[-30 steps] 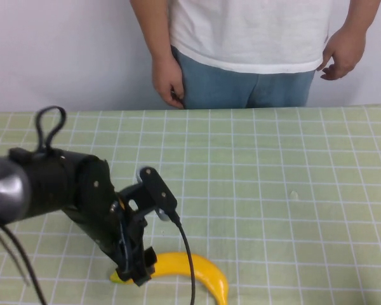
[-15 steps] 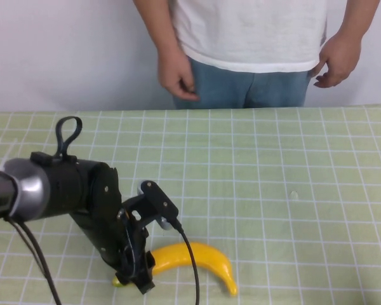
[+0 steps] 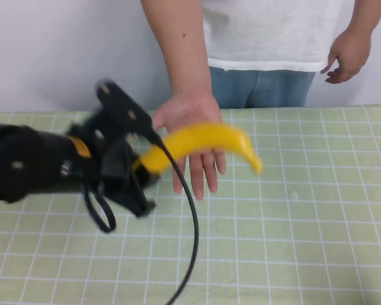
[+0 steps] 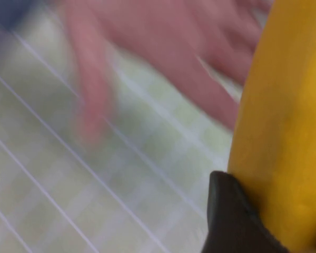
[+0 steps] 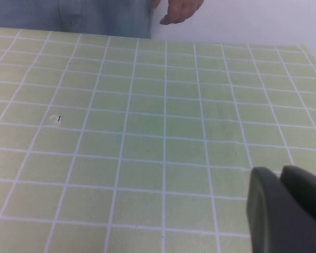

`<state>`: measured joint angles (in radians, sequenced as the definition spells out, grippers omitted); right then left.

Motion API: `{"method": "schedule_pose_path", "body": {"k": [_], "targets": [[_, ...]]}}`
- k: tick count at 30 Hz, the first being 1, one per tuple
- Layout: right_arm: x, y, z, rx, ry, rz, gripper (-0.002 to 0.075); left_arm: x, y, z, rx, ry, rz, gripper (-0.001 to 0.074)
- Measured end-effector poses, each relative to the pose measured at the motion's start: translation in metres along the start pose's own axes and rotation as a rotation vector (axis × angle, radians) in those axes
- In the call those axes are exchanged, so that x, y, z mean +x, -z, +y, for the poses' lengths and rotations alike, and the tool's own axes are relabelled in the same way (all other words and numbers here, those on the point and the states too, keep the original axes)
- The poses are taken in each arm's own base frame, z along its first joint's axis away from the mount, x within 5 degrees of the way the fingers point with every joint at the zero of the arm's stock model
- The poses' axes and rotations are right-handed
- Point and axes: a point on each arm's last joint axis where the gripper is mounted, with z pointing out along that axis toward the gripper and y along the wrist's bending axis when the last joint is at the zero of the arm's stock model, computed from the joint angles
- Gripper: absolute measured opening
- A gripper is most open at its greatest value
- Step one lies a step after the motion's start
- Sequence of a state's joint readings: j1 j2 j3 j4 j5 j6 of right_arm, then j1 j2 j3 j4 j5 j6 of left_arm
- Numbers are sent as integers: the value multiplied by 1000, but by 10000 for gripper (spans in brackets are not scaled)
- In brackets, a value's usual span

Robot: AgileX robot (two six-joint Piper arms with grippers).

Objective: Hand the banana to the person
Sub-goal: Hand the grabbed banana to the person

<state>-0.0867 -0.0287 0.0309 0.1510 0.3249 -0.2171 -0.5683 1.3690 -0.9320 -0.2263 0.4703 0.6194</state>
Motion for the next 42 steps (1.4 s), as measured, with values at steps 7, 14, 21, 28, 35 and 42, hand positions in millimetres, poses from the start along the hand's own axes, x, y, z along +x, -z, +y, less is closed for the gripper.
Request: {"method": "schedule_pose_path", "body": {"k": [7,14,21,28,35,42], "targets": [[0,0,0,0,0,0,-7,-42,35,13,-12,22,-79,280],[0,0,0,0,0,0,-7,-83,14,42,-21,95,124,280],[0,0,0,0,0,0,-7,-90,-40,57,21,78,389,280],[0,0,0,0,0,0,-7,-79,-75,57,53,59,466,312],[0,0,0,0,0,0,-7,-81,-70,57,38,105,459,538],[0,0,0,0,0,0,-7,-102,3,58,-11,114,344,438]]}}
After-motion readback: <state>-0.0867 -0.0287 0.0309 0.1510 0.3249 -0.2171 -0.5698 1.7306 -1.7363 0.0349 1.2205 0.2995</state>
